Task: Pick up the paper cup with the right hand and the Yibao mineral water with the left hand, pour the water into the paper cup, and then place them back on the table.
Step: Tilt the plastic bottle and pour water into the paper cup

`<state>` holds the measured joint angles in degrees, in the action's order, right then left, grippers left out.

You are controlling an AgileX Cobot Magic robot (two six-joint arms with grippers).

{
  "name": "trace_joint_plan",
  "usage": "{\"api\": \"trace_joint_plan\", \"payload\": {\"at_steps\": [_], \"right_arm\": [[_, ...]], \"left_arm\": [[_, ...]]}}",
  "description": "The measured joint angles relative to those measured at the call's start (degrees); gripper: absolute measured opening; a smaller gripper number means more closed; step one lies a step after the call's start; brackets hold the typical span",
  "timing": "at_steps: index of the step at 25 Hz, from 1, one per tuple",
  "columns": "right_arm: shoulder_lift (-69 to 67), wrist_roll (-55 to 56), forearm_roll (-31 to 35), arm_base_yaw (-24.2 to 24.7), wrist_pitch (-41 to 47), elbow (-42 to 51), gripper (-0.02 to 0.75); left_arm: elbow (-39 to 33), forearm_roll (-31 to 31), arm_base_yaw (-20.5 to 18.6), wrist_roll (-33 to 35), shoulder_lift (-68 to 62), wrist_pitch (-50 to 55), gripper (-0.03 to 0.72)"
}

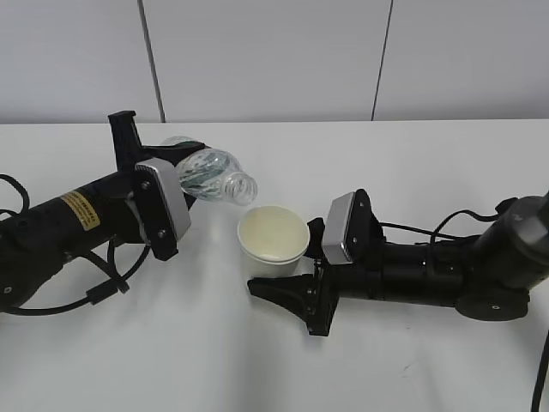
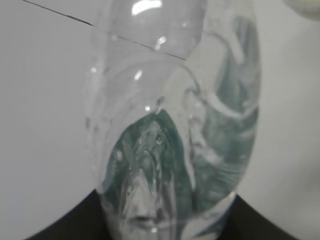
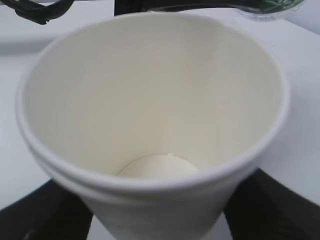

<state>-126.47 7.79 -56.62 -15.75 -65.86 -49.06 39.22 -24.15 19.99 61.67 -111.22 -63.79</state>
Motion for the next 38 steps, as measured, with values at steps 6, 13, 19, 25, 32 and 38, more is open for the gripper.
{"api": "trace_joint_plan", "payload": {"at_steps": [6, 13, 19, 25, 32, 38], "right_arm": [[-0.1, 0.1, -0.9, 0.0, 0.0, 0.0, 0.524], [-0.1, 0.1, -2.9, 0.0, 0.0, 0.0, 0.524], [-0.1, 0.1, -4.4, 0.0, 1.8, 0.0, 0.524], [-0.1, 0.2, -4.5, 0.0, 3.6, 0.0, 0.524], [-0.1, 0.5, -4.6, 0.0, 5.4, 0.0, 0.524], [-0.1, 0.9, -6.6, 0.0, 5.8, 0.0, 0.524]], "left_arm": [[0.0, -1.0, 0.0, 2.7, 0.0, 0.0, 0.279], [0.0, -1.5, 0.0, 7.1, 0.0, 0.0, 0.279], [0.1, -1.5, 0.0, 9.7, 0.0, 0.0, 0.279], [1.1, -1.6, 0.0, 11.1, 0.0, 0.0, 0.279], [1.3, -1.7, 0.0, 15.0, 0.0, 0.0, 0.279], [1.3, -1.8, 0.0, 17.0, 0.0, 0.0, 0.279]]}}
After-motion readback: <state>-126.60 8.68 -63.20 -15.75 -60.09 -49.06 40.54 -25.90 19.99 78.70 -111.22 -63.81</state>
